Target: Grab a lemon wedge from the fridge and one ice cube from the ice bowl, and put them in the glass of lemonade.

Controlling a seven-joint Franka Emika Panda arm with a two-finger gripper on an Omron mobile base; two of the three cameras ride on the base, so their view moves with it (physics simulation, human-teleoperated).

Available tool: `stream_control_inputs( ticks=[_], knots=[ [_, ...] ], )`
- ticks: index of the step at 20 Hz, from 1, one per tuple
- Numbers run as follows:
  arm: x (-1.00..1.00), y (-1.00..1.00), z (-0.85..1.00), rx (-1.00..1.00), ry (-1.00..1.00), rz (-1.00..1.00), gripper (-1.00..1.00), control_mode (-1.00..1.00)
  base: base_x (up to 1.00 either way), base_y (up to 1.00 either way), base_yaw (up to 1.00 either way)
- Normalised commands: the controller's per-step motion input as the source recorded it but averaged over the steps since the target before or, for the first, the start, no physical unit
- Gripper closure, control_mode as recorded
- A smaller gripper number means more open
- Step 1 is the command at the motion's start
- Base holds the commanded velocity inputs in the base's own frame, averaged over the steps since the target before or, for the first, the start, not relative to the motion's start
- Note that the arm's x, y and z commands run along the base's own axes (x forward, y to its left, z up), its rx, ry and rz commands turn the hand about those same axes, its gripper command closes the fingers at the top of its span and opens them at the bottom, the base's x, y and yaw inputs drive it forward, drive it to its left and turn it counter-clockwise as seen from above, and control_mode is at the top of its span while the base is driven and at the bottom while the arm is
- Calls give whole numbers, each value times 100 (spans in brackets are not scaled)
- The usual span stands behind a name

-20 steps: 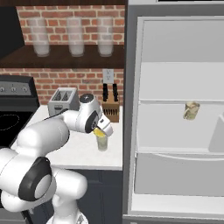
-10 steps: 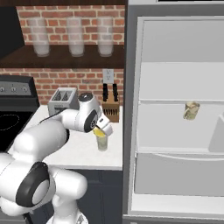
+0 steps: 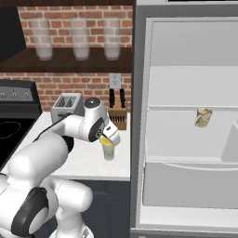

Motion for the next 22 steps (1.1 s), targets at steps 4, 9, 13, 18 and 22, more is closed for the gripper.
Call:
stream_control_inputs(
  ticks=[4, 9, 13, 18, 22],
  knots=[
    [-6, 0, 1, 0, 0, 0, -100, -100, 0, 0, 0],
    [-16, -2, 1, 1, 0, 0, -100, -100, 0, 0, 0],
    [-44, 0, 5, 0, 0, 0, -100, -100, 0, 0, 0],
    [-49, 22, 20, 0, -8, 0, -100, -100, 0, 0, 0],
    [-84, 48, 50, -1, -19, 6, -100, -100, 0, 0, 0]
  ],
)
